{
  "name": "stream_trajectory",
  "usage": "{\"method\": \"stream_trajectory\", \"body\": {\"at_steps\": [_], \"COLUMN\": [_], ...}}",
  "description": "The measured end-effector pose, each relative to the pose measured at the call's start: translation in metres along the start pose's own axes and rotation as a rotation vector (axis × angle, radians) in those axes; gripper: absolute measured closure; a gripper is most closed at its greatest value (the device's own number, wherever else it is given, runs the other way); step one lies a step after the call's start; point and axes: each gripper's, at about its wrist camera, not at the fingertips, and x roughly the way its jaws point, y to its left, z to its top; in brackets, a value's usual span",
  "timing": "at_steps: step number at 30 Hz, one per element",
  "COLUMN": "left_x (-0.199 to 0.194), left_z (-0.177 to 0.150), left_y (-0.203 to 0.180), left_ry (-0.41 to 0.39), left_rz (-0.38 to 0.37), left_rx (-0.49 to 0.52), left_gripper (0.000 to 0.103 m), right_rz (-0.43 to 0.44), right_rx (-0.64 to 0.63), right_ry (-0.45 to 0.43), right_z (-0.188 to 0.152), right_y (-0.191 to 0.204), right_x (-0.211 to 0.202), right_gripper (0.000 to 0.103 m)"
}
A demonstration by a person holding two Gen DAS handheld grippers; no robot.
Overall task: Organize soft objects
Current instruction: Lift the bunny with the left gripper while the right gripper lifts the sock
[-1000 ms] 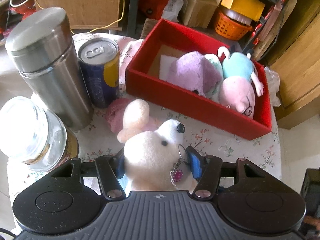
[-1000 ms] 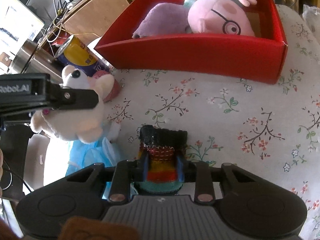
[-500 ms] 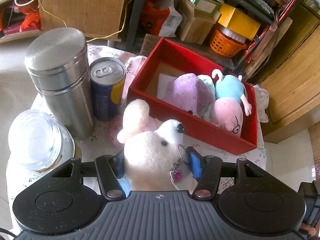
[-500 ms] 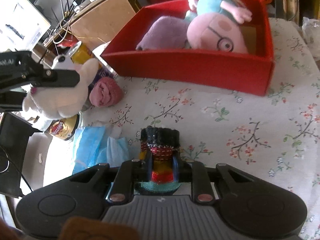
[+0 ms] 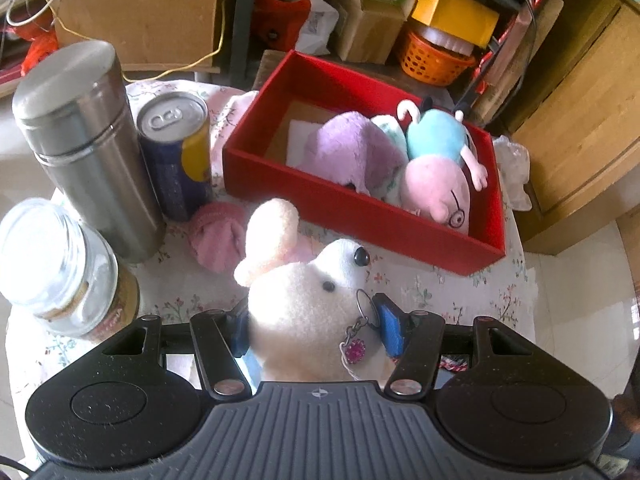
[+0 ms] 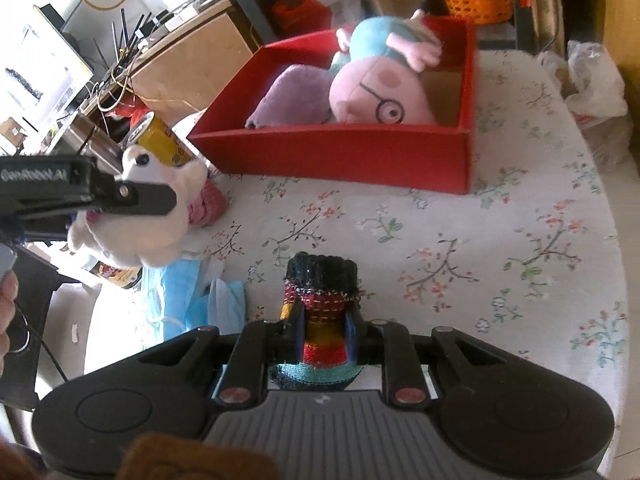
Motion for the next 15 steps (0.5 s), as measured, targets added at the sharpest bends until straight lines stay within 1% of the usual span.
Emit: {"method": "stream_trajectory", "body": {"at_steps": [6, 15], "left_x": [0.000, -0.003], "left_z": [-0.011, -0.030], "left_y": [-0.007, -0.015], "left_ry": [0.009, 0.019], "left_rz": [0.025, 0.023], "left_rx": [0.035, 0.072], "left_gripper": [0.043, 0.042], "right_rz": [0.006, 0.018], "right_rx": [0.024, 0.057], "right_ry": [-0.037, -0.127], "right_z": [0.003, 0.012], "right_y": [-0.005, -0.013], "right_x": [-0.014, -0.047], "right_gripper": [0.103, 0.103]}}
